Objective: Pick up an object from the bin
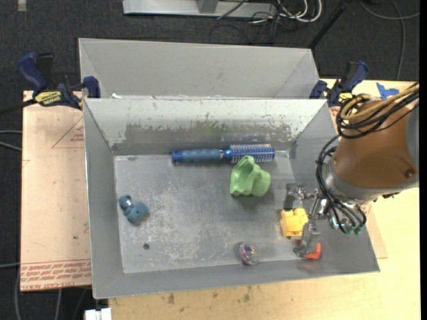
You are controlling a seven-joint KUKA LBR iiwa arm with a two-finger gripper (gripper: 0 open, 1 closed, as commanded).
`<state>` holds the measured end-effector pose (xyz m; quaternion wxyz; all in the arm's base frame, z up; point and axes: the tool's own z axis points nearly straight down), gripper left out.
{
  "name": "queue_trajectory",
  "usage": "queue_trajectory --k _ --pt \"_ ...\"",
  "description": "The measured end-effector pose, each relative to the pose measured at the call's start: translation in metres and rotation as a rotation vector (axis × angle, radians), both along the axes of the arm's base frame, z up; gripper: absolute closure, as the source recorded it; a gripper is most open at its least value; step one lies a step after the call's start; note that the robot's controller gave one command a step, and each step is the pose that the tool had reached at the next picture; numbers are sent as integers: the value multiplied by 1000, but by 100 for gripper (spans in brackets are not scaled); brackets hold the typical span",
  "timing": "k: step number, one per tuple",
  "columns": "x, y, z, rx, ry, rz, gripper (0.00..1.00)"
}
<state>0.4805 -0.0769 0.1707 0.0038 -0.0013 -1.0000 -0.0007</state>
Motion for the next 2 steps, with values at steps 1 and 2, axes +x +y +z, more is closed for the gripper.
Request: queue_trajectory --k 1,2 --pt "49 -40 -99 -1 -6 10 0" --pt "51 -39 -95 -1 -12 14 100"
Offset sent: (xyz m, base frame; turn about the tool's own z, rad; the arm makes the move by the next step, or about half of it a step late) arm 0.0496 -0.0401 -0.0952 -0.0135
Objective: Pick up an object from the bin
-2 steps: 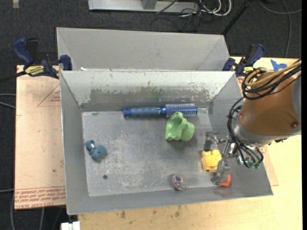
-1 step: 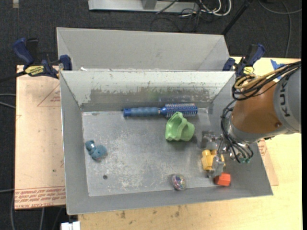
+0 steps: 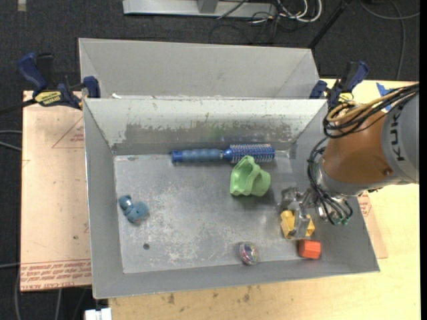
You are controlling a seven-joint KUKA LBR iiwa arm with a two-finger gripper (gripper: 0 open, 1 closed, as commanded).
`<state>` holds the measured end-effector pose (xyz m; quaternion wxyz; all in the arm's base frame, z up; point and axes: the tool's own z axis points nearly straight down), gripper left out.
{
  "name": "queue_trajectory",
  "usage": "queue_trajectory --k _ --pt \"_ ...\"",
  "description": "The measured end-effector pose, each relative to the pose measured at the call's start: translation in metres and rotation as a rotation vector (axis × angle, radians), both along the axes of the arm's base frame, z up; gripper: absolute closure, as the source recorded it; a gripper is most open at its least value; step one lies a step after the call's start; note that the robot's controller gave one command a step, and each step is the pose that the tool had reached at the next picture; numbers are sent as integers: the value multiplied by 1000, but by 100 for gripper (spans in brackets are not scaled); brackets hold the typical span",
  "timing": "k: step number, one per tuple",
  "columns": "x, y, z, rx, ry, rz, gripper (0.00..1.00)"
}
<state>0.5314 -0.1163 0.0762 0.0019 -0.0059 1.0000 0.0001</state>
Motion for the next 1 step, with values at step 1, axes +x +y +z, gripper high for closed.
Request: queue_trajectory --k 1 --pt "11 -27 138 -4 -8 136 100"
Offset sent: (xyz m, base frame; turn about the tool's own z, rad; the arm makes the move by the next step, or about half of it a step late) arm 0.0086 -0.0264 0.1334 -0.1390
